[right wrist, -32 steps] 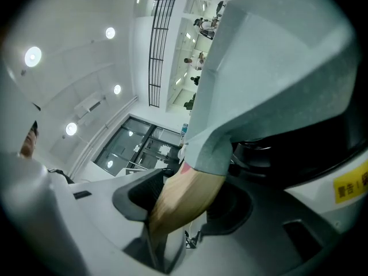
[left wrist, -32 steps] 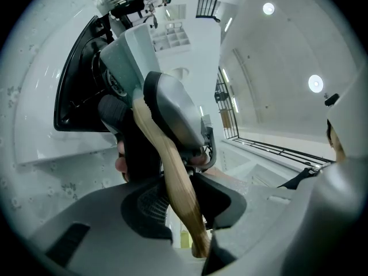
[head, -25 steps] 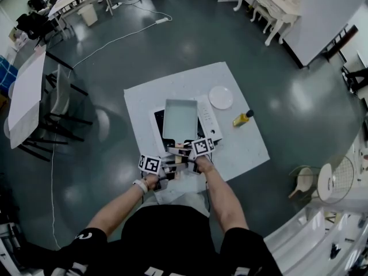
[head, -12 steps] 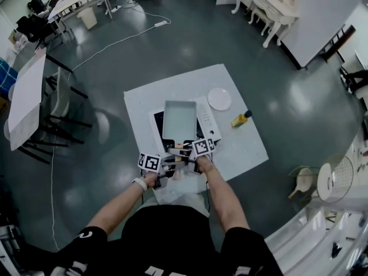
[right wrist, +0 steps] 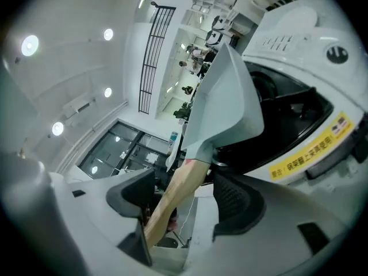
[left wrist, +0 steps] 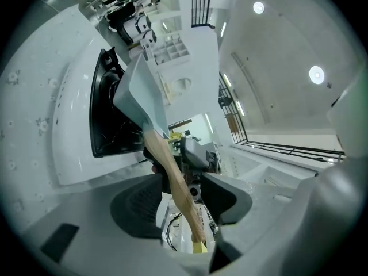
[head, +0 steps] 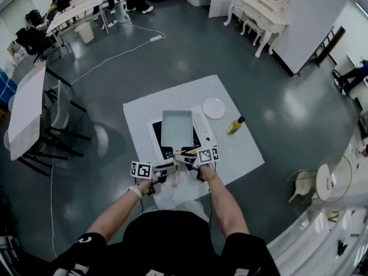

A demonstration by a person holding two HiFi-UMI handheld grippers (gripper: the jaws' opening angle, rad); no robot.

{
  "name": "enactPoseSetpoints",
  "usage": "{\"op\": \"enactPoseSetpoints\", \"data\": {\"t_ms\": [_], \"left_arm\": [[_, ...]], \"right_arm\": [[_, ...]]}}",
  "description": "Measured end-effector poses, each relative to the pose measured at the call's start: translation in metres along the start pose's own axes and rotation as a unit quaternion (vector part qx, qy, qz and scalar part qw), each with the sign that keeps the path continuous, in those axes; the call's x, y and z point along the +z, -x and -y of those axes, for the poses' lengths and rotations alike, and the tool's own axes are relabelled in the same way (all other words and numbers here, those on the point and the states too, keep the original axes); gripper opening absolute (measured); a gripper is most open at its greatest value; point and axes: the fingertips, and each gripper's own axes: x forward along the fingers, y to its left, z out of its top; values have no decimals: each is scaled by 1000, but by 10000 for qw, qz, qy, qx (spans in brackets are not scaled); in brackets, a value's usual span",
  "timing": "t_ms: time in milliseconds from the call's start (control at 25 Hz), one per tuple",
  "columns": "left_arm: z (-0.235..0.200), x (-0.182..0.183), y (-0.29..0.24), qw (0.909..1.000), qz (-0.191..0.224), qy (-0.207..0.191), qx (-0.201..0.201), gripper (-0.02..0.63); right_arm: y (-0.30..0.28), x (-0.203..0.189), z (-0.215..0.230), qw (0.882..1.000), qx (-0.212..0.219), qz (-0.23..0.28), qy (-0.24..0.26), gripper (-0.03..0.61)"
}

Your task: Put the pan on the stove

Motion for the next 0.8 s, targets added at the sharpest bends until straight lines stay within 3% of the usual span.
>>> {"op": "enactPoseSetpoints", "data": {"t_ms": [360,600,800], "left_arm": [[13,12,36,9986,434,-18,297,189],[33,20,58,9936,613,-663,673,159],[63,25,63,9875,825,-1156,678,107]], "right_arm": [[35,-8,-20,9950,-713,382,594,290],[61,-11,-41,9817,-1307,748,1169,288],[73,-12,-62,9642,-1785,795,1791,288]]}}
